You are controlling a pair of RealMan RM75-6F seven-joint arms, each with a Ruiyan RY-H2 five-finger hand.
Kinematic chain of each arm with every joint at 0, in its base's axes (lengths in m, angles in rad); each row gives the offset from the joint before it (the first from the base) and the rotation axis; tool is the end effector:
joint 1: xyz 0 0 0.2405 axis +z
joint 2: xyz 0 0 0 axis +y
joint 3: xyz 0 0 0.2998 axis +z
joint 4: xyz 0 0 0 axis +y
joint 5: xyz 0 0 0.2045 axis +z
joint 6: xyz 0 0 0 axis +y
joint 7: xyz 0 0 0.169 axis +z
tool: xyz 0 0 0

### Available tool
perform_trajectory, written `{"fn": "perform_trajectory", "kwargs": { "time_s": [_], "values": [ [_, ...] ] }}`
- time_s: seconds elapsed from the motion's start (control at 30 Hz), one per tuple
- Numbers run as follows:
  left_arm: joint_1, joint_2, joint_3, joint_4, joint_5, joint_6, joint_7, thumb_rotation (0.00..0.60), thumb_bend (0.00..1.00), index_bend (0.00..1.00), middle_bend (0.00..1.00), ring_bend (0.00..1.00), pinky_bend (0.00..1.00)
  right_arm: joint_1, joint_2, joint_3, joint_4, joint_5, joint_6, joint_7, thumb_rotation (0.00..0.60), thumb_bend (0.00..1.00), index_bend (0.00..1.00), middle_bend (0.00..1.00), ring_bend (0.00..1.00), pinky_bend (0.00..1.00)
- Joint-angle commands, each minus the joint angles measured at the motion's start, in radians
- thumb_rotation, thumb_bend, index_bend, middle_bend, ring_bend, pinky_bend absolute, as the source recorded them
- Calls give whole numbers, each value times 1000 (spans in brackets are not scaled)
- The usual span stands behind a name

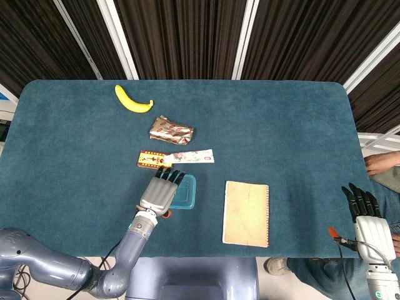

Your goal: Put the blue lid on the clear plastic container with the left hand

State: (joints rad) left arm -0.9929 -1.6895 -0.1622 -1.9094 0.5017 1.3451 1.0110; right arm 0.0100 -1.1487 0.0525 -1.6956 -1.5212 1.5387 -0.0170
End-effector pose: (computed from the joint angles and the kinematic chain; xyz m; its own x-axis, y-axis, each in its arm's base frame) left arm -0.0731 0.3370 -0.0599 0.5977 0.3549 0.7189 0.7973 -0.3573 -0.4865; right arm -0.3374 -0.1828 0.1734 0.3074 0.0224 0.9513 -0.9512 0.0338 0.3066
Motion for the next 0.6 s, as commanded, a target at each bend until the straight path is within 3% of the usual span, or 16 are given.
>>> {"fn": "perform_trajectory", "kwargs": {
  "time_s": [0.03, 0.17, 0.23, 0.37, 0.6],
  "values": [
    [18, 21, 9, -43, 60, 40, -20, 600, 98, 63, 137, 0, 0, 0, 0, 0, 0, -1, 1, -1, 600, 268, 21, 0, 0, 0],
    [37, 25, 1, -46, 117, 69, -57, 600, 337, 206, 240, 0, 0, -1, 0, 1, -1, 0, 4, 0, 600, 268, 21, 0, 0, 0],
    [44, 15, -14, -34, 138, 85, -78, 600, 398, 273, 277, 0, 0, -2, 0, 2, -2, 4, 3, 2, 600, 268, 21, 0, 0, 0],
    [45, 11, -40, -16, 144, 82, -94, 600, 443, 406, 343, 0, 0, -1, -1, 3, -3, 7, 1, 0, 600, 268, 21, 0, 0, 0],
    [30, 4, -86, 56, 103, 37, -95, 600, 475, 510, 453, 0, 0, 0, 1, 4, -5, 16, -7, 6, 600, 268, 21, 0, 0, 0]
  ]
}}
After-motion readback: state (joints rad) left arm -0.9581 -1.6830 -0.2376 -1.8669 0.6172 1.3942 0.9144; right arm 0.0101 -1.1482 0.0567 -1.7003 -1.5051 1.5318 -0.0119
